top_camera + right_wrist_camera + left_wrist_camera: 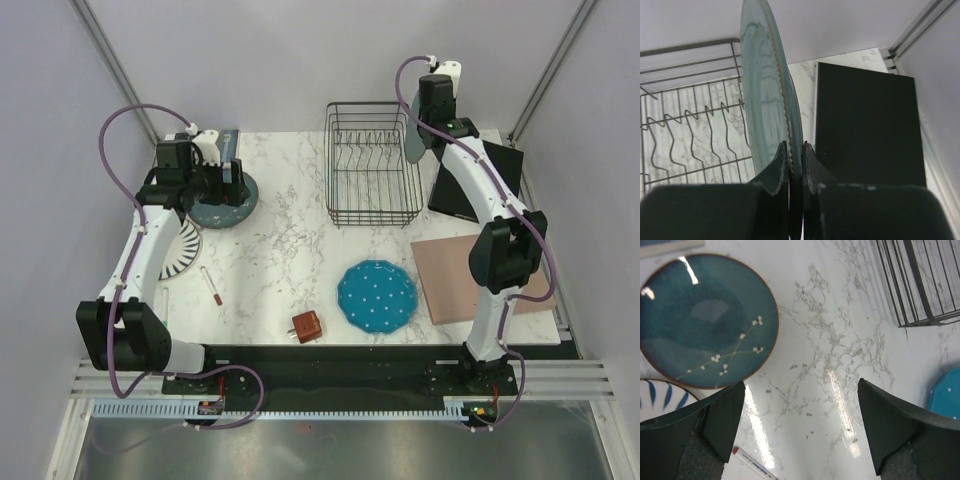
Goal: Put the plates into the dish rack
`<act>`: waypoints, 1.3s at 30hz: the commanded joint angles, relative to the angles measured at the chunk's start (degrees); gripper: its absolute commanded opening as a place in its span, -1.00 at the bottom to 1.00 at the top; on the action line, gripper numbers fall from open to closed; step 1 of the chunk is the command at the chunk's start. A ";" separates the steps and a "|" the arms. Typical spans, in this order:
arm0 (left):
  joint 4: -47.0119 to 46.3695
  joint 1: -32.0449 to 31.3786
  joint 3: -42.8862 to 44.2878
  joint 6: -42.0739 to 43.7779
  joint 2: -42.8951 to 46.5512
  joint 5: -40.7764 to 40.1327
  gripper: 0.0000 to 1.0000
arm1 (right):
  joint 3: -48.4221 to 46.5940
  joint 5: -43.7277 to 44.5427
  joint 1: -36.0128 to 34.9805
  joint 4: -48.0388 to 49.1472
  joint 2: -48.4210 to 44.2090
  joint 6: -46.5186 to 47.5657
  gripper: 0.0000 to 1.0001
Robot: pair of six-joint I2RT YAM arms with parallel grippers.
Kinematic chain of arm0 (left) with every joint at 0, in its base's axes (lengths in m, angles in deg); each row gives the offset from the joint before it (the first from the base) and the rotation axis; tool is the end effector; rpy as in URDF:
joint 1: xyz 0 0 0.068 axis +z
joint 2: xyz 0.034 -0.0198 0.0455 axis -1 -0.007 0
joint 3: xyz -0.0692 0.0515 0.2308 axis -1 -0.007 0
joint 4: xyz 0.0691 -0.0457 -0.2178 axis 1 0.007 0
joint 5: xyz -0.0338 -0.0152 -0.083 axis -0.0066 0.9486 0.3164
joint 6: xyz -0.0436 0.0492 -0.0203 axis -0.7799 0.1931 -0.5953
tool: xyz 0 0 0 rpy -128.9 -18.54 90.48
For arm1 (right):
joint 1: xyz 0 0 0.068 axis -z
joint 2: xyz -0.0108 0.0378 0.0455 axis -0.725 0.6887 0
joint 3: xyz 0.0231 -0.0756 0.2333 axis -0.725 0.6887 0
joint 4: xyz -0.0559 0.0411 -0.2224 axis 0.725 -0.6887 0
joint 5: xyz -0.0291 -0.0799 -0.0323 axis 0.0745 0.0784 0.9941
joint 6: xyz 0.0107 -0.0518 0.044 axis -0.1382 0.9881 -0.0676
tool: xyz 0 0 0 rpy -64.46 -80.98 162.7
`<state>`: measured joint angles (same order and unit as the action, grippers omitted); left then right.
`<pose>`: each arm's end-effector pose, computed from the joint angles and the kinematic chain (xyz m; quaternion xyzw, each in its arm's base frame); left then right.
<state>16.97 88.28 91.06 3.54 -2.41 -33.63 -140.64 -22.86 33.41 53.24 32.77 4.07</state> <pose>0.2979 -0.0236 0.3112 0.1046 0.8800 -0.1278 0.4452 0.4339 0.0734 0.3386 0.1024 0.8222 -0.1045 0.5501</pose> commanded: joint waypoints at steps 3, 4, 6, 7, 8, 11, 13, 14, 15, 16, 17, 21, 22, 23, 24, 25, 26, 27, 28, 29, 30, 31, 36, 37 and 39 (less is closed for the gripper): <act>-3.36 -0.17 -4.73 -6.76 2.18 -0.53 0.99 | -4.19 10.20 -2.50 13.58 -0.47 7.60 -1.00; -3.36 -0.17 -5.08 -6.85 2.09 -0.45 0.99 | -4.37 10.55 -2.67 13.76 -0.03 8.05 -1.00; -3.36 -0.17 -5.35 -6.76 2.01 -0.27 0.99 | -4.81 10.38 -3.02 13.68 1.38 8.49 -1.00; -3.27 -0.17 -5.35 -6.67 1.92 -0.27 1.00 | -4.81 9.94 -3.02 13.76 1.90 8.49 -1.00; -3.18 -0.17 -5.35 -6.50 1.83 -0.27 1.00 | -4.81 9.85 -3.20 13.68 2.78 9.36 -1.00; -2.92 -0.17 -4.91 -6.15 1.92 -0.53 0.99 | -5.51 10.99 -3.64 13.94 4.88 10.68 -1.00; -2.83 -0.17 -4.91 -5.88 1.92 -0.80 0.99 | -6.39 10.99 -3.81 14.47 6.73 11.21 -1.00; -2.92 -0.17 -5.00 -5.97 1.92 -0.80 0.99 | -6.82 11.17 -3.90 14.82 7.44 11.91 -1.00; -2.83 -0.17 -5.17 -5.97 1.74 -0.71 0.99 | -7.87 11.08 -3.99 15.25 8.23 12.09 -1.00; -2.74 -0.17 -5.35 -6.06 1.83 -0.62 0.99 | -8.49 10.73 -4.17 15.35 9.71 12.18 -1.00; -2.66 -0.17 -5.61 -6.06 1.66 -0.53 1.00 | -9.20 10.56 -4.08 15.52 10.51 12.35 -1.00; -2.39 -0.17 -6.32 -5.88 1.39 -0.36 1.00 | -12.27 10.29 -4.61 16.14 13.50 12.88 -1.00; -2.39 -0.17 -6.23 -5.71 1.30 -0.27 0.99 | -12.45 10.12 -4.78 16.22 14.20 13.06 -1.00; -2.22 -0.17 -6.32 -5.62 1.22 -0.44 0.99 | -12.45 10.12 -4.87 16.31 14.47 13.15 -1.00; -2.13 -0.17 -6.23 -5.53 1.04 -0.45 1.00 | -12.28 10.20 -5.13 16.23 14.65 13.41 -1.00; -1.95 -0.17 -6.23 -5.36 0.95 -0.45 0.99 | -12.02 10.12 -5.22 16.31 14.91 13.41 -1.00; -1.87 -0.17 -6.14 -5.27 0.95 -0.62 1.00 | -11.14 10.12 -5.22 16.23 14.92 13.41 -1.00; -1.78 -0.17 -5.79 -5.27 0.69 -0.71 0.99 | -10.70 10.12 -5.48 16.31 15.00 13.41 -1.00; -1.34 -0.17 -5.79 -5.35 0.34 -0.71 0.99 | -10.35 10.29 -5.66 16.23 15.00 13.59 -1.00; -1.25 -0.17 -5.70 -5.53 -0.01 -1.23 1.00 | -9.74 10.29 -5.75 16.23 15.00 13.67 -0.81; -0.81 -0.17 -5.35 -5.62 -0.28 -1.58 0.99 | -9.47 10.73 -6.10 16.31 14.92 13.76 -0.65; -0.55 -0.17 -5.26 -5.97 -0.71 -1.85 0.99 | -9.29 11.08 -6.27 16.23 14.57 14.02 -0.49; 2.26 -0.70 -5.00 -8.16 -2.38 -2.03 0.99 | -7.80 12.22 -6.89 13.78 10.97 15.08 0.04; 2.61 -0.87 -5.26 -9.38 -2.48 -1.07 0.99 | -7.80 12.75 -6.89 12.55 9.22 14.73 0.08; 2.36 -1.84 -6.83 -10.62 -2.56 1.65 0.99 | -4.91 13.01 -6.98 10.34 6.58 14.38 0.12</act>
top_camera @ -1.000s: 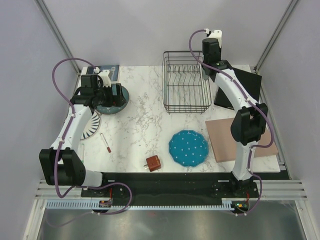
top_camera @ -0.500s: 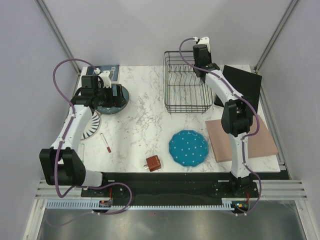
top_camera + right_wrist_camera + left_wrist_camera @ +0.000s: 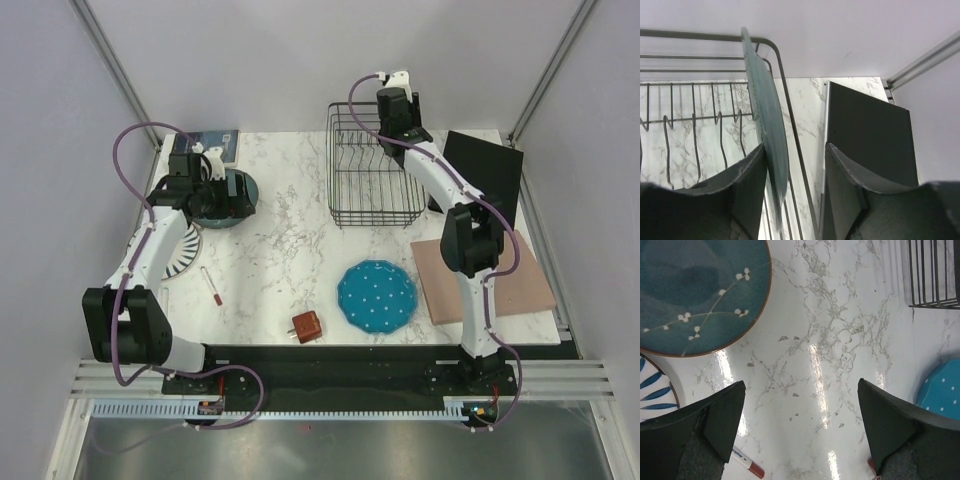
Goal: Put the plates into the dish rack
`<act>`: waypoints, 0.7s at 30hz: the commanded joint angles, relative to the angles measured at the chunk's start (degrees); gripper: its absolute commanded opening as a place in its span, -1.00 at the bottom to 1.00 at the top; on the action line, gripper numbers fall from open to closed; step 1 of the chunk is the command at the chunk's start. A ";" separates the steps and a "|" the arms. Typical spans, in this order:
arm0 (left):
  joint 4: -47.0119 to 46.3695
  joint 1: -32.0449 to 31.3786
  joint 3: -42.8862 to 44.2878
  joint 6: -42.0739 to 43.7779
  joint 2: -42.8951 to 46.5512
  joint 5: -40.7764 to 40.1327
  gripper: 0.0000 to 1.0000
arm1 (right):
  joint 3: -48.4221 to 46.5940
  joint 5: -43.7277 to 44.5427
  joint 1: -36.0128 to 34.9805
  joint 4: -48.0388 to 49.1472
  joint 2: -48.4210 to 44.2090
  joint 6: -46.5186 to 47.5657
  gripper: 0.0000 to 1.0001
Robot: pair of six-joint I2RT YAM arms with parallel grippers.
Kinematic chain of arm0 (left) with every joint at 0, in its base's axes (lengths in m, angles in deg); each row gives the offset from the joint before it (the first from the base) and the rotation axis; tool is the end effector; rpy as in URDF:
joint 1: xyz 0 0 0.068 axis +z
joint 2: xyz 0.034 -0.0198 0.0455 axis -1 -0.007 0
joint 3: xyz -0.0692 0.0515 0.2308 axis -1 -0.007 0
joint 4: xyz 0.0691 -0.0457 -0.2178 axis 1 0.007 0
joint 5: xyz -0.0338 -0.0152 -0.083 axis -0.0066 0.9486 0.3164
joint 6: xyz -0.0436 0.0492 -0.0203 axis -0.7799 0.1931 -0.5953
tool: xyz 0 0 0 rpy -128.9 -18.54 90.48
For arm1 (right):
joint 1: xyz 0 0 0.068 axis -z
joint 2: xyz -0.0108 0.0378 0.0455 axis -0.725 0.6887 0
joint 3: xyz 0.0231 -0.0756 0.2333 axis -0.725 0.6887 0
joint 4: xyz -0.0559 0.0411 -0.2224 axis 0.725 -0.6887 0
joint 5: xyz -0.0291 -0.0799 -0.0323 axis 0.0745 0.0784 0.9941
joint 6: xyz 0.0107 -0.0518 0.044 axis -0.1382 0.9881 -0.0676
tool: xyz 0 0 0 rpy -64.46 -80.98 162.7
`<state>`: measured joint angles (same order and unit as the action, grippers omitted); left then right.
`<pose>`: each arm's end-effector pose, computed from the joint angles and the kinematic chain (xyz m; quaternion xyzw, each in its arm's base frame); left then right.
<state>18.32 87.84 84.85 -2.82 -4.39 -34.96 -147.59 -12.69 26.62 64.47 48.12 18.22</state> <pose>0.2957 -0.0246 0.2649 0.0428 0.9194 -0.1455 0.3628 0.4795 0.1361 0.2818 0.0099 0.8049 -0.2055 0.5566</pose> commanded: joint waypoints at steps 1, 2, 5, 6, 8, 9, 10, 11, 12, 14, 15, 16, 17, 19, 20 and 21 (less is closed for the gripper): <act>0.83 -1.93 -1.33 -5.75 -0.75 3.52 1.00 | 3.79 2.42 -0.18 -1.07 -12.26 -0.11 0.16; 0.56 -2.71 -1.95 -6.54 -0.66 5.53 1.00 | 7.38 1.89 -0.18 -2.12 -14.21 -1.07 0.17; -2.33 -4.21 -6.60 -9.45 0.12 12.54 0.96 | 14.93 0.13 -0.10 -5.80 -22.20 -5.02 0.22; -4.34 -4.65 -7.66 -10.32 0.13 15.01 0.92 | 17.24 -0.92 -0.09 -6.86 -26.66 -5.12 0.23; -6.81 -6.40 -10.64 -11.47 -0.57 23.59 0.89 | 25.03 -4.85 -0.09 -9.67 -31.43 -8.28 0.26; -7.95 -7.20 -11.53 -11.91 -1.97 26.35 0.84 | 27.95 -6.36 -0.01 -10.56 -36.15 -10.46 0.29; -10.14 -9.21 -12.23 -12.52 -2.94 28.29 0.79 | 30.77 -8.81 0.08 -11.61 -38.20 -11.36 0.32; -11.03 -10.27 -13.11 -12.44 -4.17 30.66 0.74 | 36.19 -12.84 0.17 -13.19 -40.31 -11.80 0.32; -12.52 -11.24 -13.64 -12.44 -6.01 32.07 0.66 | 38.85 -14.27 0.26 -13.99 -43.99 -13.72 0.34; -16.91 -13.79 -15.31 -12.70 -7.95 34.36 0.58 | 45.78 -16.65 1.22 -15.56 -47.08 -15.66 0.38; -18.50 -14.58 -15.75 -13.23 -9.00 35.42 0.54 | 47.65 -19.27 1.75 -16.01 -49.53 -17.32 0.39; -20.25 -16.07 -15.84 -13.23 -11.62 36.04 0.52 | 49.32 -20.25 2.10 -16.36 -50.60 -17.86 0.40; -20.79 -16.69 -15.58 -13.32 -12.78 37.44 0.48 | 52.04 -21.39 3.06 -17.06 -51.57 -18.30 0.41; -22.02 -18.44 -15.05 -14.02 -15.59 38.68 0.36 | 53.99 -23.68 3.94 -17.94 -53.86 -18.66 0.43; -22.46 -18.98 -14.62 -13.94 -16.30 38.94 0.34 | 55.65 -23.95 4.64 -18.56 -54.47 -18.57 0.43; -22.47 -19.42 -14.44 -13.76 -17.00 39.12 0.32 | 56.45 -23.95 5.09 -18.82 -55.53 -18.57 0.44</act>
<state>1.95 70.27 69.45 -14.53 -18.80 -1.98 -94.83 -31.29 29.92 49.15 -4.27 2.61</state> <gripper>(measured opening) 0.682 0.714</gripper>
